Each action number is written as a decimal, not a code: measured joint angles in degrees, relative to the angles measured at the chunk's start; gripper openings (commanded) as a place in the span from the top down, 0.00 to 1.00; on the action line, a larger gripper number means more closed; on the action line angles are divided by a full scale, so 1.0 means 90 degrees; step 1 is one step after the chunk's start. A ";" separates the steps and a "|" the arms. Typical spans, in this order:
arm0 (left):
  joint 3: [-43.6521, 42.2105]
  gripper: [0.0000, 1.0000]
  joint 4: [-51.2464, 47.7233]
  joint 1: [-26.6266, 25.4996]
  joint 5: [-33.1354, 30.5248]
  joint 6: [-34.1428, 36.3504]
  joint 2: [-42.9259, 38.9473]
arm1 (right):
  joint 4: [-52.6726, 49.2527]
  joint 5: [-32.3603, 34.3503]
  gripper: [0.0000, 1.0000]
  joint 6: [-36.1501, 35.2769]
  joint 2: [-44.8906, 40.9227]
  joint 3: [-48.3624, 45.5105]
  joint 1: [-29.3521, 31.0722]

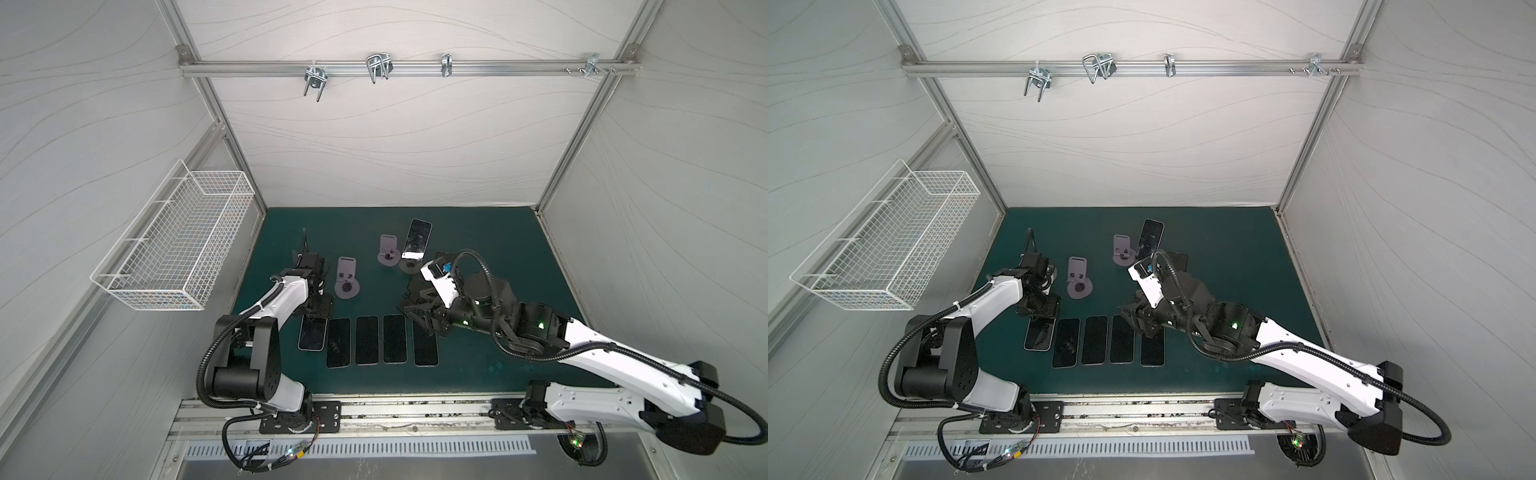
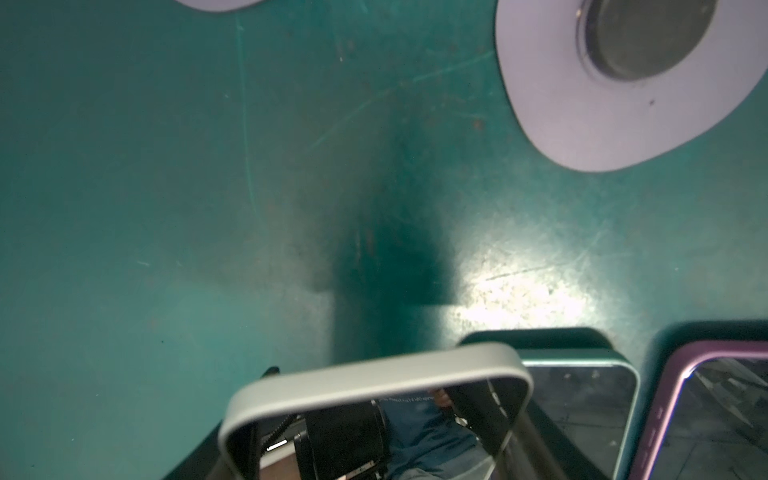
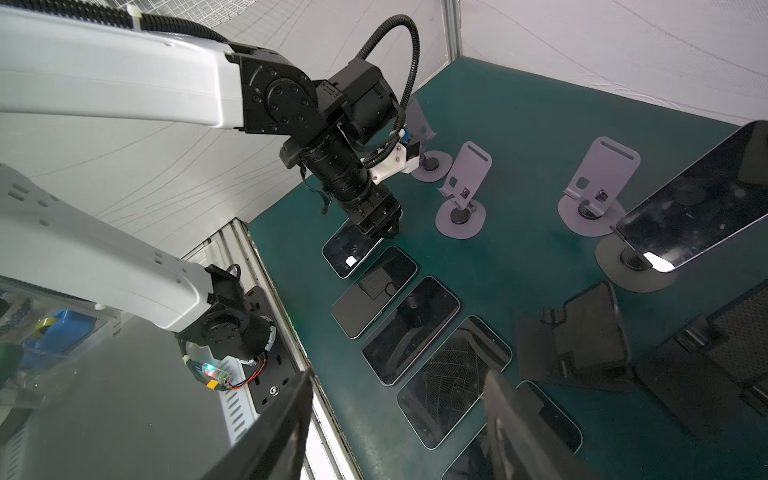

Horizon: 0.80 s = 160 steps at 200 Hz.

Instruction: Remove the phone from the phone stand

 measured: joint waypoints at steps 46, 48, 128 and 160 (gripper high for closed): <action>0.0163 0.53 -0.0165 0.0119 0.0019 0.0070 0.0117 | -0.0002 -0.0240 0.33 -0.0090 0.0087 0.0002 -0.0056; 0.0172 0.53 -0.0168 0.0129 0.0022 0.0078 0.0126 | -0.0002 -0.0250 0.33 -0.0097 0.0087 0.0005 -0.0056; 0.0299 0.51 -0.0304 0.0170 0.0015 0.0204 0.0483 | -0.0007 -0.0325 0.31 -0.0228 -0.0180 0.0000 -0.0066; 0.0306 0.51 -0.0340 0.0170 0.0015 0.0204 0.0505 | -0.0068 -0.0306 0.31 -0.0228 -0.0260 -0.0002 -0.0080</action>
